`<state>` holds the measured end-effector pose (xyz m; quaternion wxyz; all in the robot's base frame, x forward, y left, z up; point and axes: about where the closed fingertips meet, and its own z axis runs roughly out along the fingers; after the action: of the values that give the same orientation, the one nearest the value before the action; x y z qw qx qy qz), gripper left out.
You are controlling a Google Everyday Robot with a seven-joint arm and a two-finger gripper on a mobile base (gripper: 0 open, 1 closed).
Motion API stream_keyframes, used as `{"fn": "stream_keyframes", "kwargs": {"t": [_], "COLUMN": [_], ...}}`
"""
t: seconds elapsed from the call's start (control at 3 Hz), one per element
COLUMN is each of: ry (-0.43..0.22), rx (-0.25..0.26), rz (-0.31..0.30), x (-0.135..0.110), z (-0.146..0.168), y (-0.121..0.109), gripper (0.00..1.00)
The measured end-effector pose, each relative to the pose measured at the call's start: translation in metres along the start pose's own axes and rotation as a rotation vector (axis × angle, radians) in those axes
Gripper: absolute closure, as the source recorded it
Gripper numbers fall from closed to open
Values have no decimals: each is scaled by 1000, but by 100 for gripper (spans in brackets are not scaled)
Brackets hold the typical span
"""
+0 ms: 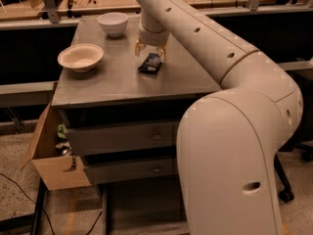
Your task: Place rxbar blueberry into bottom drawer
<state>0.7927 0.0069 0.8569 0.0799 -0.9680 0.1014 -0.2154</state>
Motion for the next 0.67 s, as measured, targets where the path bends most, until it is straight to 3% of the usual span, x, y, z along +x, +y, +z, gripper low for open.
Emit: {"fn": "stream_keyframes", "kwargs": {"t": [0.33,0.67], "ry": [-15,-23], "rx": [-11,-19], "rz": [-3,-5], "x": [-2,-3], "z": [9,14], "y": [-3,-4], "gripper": [30,35]}}
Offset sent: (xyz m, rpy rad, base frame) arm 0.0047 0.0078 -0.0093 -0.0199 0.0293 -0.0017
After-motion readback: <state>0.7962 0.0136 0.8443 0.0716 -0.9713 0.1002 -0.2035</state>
